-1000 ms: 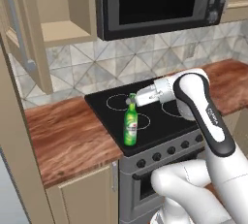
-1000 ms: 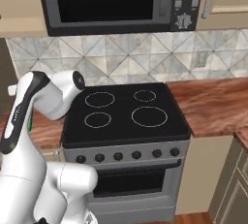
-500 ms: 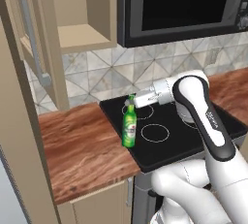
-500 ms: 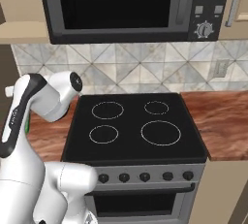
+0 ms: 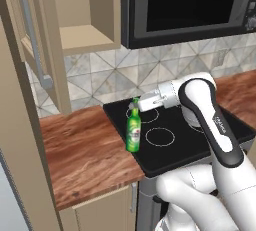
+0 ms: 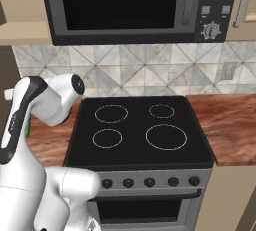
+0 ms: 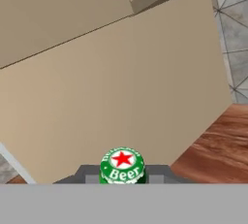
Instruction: Pick the beer from the counter and place it in the open cabinet.
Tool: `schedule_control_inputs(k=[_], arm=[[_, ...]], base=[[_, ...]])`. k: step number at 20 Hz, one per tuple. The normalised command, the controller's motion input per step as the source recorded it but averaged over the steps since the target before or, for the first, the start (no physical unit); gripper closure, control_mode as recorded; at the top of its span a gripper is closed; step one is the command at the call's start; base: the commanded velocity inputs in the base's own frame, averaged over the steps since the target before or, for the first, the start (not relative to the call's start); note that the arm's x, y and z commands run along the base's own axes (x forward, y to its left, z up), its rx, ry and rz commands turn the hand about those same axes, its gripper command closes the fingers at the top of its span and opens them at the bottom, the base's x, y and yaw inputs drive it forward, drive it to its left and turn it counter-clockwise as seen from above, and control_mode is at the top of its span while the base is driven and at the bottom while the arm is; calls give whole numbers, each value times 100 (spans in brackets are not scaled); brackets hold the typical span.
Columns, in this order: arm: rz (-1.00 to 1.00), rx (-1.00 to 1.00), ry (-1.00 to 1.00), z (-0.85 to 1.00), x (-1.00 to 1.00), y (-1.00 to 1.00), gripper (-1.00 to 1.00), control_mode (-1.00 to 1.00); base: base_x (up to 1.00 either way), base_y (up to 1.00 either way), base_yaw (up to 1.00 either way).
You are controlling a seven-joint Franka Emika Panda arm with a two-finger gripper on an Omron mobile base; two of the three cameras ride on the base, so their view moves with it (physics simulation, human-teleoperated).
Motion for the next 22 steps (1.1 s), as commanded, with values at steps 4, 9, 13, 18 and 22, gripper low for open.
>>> schedule_control_inputs(k=[4, 9, 13, 18, 22], arm=[[-2, 1, -5, 41, 14, 16, 100, -100], [-22, 0, -16, 65, 7, 37, 100, -100], [-27, 0, -24, 71, 0, 16, 100, -100], [-19, 2, -24, 66, -40, -14, 100, -100], [-24, 0, -17, 62, -31, -2, 100, -100]], base=[[0, 0, 0], [0, 0, 0], [0, 0, 0], [0, 0, 0], [0, 0, 0]])
